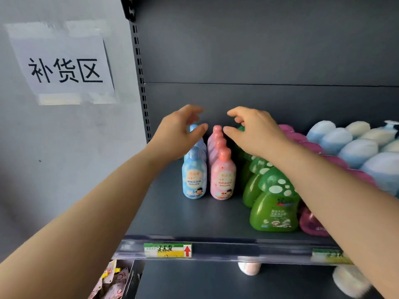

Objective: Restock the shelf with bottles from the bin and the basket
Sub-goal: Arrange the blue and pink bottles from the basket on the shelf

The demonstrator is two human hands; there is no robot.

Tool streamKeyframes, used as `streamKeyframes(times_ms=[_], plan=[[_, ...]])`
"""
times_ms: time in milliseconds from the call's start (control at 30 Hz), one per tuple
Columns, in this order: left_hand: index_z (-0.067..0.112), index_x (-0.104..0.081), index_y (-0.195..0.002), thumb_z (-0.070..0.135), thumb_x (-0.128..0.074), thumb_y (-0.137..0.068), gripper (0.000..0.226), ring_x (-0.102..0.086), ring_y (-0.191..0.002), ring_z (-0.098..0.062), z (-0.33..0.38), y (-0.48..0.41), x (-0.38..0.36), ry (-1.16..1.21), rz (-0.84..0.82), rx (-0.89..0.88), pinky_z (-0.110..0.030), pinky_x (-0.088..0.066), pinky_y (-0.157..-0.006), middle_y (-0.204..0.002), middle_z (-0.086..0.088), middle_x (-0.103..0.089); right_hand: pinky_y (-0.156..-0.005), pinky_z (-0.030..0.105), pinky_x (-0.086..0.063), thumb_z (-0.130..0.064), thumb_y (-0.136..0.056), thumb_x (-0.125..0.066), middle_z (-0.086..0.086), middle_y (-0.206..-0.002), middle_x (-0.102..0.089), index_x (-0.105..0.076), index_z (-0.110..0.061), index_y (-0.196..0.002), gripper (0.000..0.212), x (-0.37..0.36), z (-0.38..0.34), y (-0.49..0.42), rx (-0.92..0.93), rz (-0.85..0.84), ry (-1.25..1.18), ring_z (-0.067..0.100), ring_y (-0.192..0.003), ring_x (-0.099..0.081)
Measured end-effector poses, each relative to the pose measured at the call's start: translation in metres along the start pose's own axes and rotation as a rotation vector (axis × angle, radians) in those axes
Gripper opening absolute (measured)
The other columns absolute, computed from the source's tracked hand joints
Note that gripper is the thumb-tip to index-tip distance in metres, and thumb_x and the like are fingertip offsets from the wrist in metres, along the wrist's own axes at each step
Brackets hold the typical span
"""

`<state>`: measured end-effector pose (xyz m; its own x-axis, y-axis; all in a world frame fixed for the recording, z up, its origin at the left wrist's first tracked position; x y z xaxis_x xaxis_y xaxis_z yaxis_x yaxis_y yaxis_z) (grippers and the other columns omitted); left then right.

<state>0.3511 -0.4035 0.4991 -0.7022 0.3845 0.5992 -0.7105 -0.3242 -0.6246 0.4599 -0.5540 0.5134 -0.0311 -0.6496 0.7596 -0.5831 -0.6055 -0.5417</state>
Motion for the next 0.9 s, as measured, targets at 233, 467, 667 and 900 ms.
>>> streamKeyframes(times_ms=[233,467,667,900], plan=[[0.014,-0.052,-0.13,0.032,-0.062,-0.087,0.047,-0.057,-0.114,-0.016,0.127,-0.014,-0.078,-0.046,-0.032,-0.282,-0.026,-0.04,-0.093,-0.12,-0.004,-0.063,-0.096,0.039,-0.045,-0.038,-0.085,-0.064,0.002,-0.124,-0.061,-0.055,-0.024,-0.128,0.046,0.095,0.081,0.053,-0.123,0.105,0.092,0.021,-0.115,-0.056],[0.015,-0.051,-0.13,0.035,-0.057,-0.087,0.048,-0.055,-0.111,-0.021,0.272,-0.001,-0.199,0.046,-0.146,-0.445,-0.03,-0.04,-0.09,-0.119,-0.005,-0.061,-0.093,0.036,-0.045,-0.04,-0.085,-0.062,-0.001,-0.124,-0.06,-0.054,-0.027,-0.128,0.045,0.211,0.197,0.151,-0.335,0.156,0.282,0.023,-0.115,-0.055],[0.014,-0.049,-0.133,0.03,-0.061,-0.088,0.049,-0.054,-0.117,-0.025,0.38,0.031,-0.311,0.18,-0.293,-0.525,-0.033,-0.043,-0.094,-0.127,-0.01,-0.058,-0.094,0.035,-0.045,-0.038,-0.085,-0.062,0.001,-0.127,-0.06,-0.054,-0.026,-0.128,0.045,0.29,0.293,0.259,-0.525,0.175,0.385,0.025,-0.116,-0.055],[0.017,-0.046,-0.135,0.032,-0.059,-0.088,0.051,-0.058,-0.106,-0.029,0.467,0.085,-0.436,0.23,-0.518,-0.582,-0.037,-0.046,-0.088,-0.128,-0.011,-0.056,-0.09,0.04,-0.049,-0.034,-0.086,-0.062,0.009,-0.12,-0.062,-0.055,-0.022,-0.128,0.044,0.331,0.4,0.382,-0.764,0.163,0.432,0.028,-0.111,-0.058]])
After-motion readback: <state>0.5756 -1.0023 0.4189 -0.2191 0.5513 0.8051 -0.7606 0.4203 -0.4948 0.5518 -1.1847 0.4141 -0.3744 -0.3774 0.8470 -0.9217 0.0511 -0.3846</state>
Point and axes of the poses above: each hand's wrist, its own y-axis away from the middle knuckle, its own x-axis out of the back of the hand, z = x × y, the point moved 2 cm from there along -y, towards the middle knuckle
